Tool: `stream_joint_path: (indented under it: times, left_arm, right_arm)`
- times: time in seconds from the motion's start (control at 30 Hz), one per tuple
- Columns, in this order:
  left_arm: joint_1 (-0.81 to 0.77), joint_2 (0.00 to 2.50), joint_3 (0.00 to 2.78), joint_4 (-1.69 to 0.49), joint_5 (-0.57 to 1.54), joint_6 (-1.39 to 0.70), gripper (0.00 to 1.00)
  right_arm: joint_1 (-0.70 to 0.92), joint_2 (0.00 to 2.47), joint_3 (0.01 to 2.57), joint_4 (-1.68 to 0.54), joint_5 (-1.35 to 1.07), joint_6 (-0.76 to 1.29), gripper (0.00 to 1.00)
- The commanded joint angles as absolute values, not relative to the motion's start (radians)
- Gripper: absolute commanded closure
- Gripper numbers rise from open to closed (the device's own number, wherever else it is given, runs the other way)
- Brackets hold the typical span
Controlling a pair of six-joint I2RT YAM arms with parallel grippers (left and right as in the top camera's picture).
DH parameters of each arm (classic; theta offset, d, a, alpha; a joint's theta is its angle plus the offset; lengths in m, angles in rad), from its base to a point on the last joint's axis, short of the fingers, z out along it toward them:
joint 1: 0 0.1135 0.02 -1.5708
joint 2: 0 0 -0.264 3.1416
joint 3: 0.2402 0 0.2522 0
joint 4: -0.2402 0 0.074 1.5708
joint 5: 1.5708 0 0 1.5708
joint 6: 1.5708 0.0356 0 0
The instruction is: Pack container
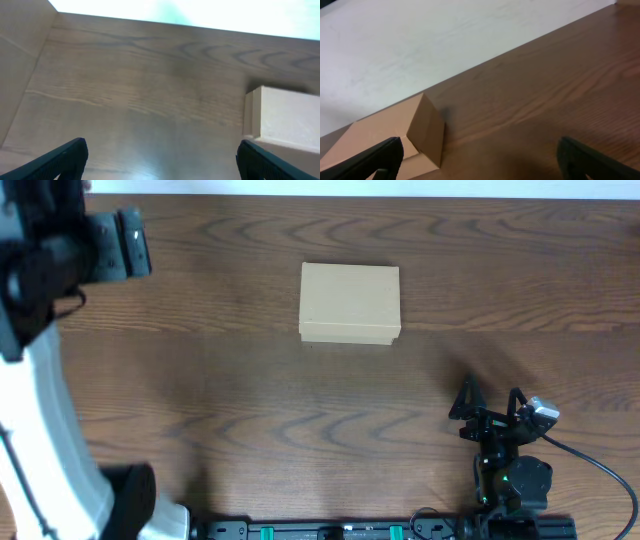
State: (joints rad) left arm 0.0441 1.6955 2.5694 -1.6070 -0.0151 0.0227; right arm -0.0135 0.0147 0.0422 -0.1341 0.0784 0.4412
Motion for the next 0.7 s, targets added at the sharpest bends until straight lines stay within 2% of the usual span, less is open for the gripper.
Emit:
stream_joint_path:
  times: [0.0, 0.13, 0.23, 0.53, 0.67]
  left_arm:
    - [0.044, 1.528, 2.445, -1.629, -0.029, 0.022, 0.05]
    - [0.045, 1.331, 2.152, -1.481, -0.136, 0.128, 0.05]
    - [0.044, 1.175, 1.905, -1.231, -0.149, 0.160, 0.05]
    - [0.044, 0.782, 1.226, -0.261, -0.133, 0.157, 0.05]
    - [0.044, 0.629, 0.982, 0.010, -0.129, 0.157, 0.04]
  right_arm:
    - [-0.004, 0.006, 0.036, -0.133, 0.075, 0.456, 0.01]
    - [-0.004, 0.006, 0.036, -0.133, 0.074, 0.456, 0.01]
    - [-0.004, 0.006, 0.036, -0.133, 0.074, 0.456, 0.01]
    - [-0.004, 0.006, 0.036, -0.133, 0.074, 0.456, 0.01]
    - [-0.004, 0.006, 0.036, -0.133, 0.074, 0.456, 0.01]
